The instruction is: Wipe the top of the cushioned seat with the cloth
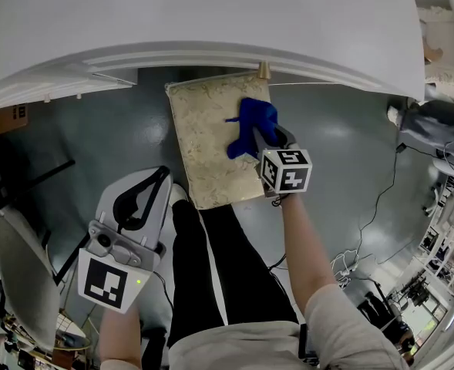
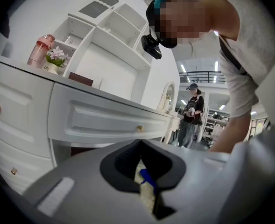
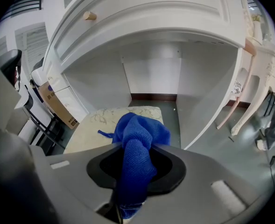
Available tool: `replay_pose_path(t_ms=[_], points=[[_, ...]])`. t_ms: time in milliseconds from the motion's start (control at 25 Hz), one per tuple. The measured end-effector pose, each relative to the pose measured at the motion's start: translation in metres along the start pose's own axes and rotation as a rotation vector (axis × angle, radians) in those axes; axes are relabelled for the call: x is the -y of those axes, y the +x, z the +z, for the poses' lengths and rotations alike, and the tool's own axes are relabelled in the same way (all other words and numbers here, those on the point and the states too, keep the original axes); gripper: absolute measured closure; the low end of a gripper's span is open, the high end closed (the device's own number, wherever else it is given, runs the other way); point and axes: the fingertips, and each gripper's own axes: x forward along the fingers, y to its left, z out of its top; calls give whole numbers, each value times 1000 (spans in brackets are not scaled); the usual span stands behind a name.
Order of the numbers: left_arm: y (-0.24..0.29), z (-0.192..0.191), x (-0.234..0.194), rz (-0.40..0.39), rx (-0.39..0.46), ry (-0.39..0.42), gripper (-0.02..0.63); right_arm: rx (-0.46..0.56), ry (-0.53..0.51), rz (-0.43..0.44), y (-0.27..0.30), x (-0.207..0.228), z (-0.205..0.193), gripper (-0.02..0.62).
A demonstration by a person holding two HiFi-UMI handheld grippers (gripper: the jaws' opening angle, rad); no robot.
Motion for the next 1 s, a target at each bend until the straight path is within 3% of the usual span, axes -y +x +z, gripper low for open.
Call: replay_pose_path(t_ms=[1000], points=[[-54, -13, -20, 60, 21, -22, 606, -13, -135, 164, 24, -147, -2, 492]])
